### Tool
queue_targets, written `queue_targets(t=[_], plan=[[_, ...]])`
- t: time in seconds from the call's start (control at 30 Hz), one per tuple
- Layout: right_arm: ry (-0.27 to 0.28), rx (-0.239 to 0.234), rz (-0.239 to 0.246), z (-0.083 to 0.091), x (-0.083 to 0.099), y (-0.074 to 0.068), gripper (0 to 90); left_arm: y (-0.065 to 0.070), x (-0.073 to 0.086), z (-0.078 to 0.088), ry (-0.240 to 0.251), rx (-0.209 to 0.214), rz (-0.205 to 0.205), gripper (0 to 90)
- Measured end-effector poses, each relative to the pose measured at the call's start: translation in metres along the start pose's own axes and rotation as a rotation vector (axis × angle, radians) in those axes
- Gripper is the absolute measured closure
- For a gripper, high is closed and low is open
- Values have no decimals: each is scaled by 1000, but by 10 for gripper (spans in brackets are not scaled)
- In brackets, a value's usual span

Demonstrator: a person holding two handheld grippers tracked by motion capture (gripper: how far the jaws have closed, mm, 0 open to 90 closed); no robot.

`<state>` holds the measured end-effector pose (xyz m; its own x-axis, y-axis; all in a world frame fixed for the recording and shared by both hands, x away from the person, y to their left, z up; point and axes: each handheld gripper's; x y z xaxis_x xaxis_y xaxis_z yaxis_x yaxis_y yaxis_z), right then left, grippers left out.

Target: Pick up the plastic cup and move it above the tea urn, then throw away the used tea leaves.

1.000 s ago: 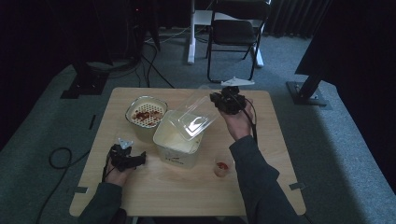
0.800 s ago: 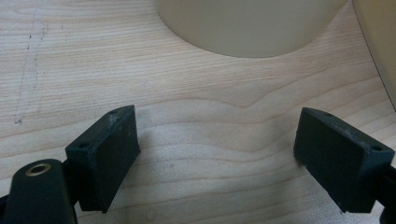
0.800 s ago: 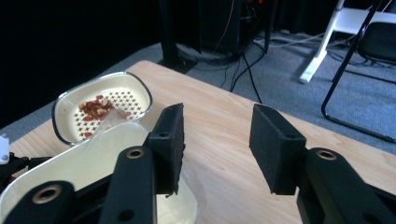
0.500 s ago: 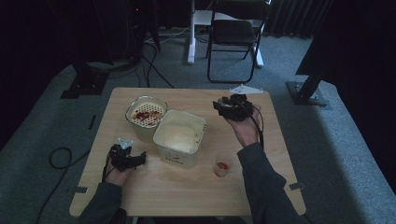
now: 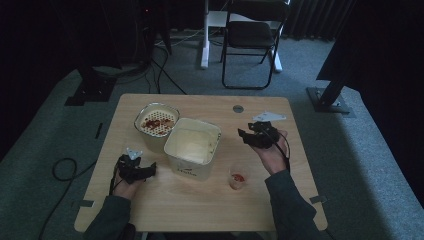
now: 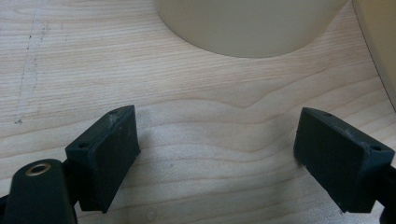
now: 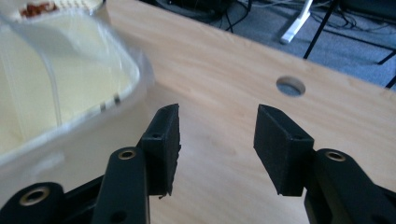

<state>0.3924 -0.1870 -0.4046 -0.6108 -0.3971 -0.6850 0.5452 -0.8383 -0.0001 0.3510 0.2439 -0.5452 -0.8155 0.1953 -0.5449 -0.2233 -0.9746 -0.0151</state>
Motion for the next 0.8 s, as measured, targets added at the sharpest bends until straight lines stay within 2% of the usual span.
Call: queue_targets(t=[0.17, 0.2, 0.27, 0.37, 0.6, 0.8], plan=[[-8, -7, -9, 2, 19, 3, 497, 0, 0, 0, -1, 0, 2, 142], [-11, -16, -14, 5, 32, 5, 496, 0, 0, 0, -1, 0, 1, 142], [-16, -21, -19, 7, 42, 5, 495, 0, 0, 0, -3, 0, -1, 142], [-29, -21, -10, 7, 56, 4, 488, 0, 0, 0, -3, 0, 0, 142], [-55, -63, -14, 8, 90, -2, 491, 0, 0, 0, -2, 0, 1, 142], [-41, -99, -37, 13, 108, -5, 511, 0, 0, 0, -2, 0, 1, 142]])
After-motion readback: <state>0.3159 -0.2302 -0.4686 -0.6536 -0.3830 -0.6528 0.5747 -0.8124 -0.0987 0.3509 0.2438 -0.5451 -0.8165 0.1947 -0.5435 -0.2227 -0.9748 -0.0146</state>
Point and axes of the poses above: each handheld gripper's, and its own axes: z roughly backward along the jaws, x roughly out of its underside, y roughly to its right, and after that the axes turned 12 degrees about -y, right-handed
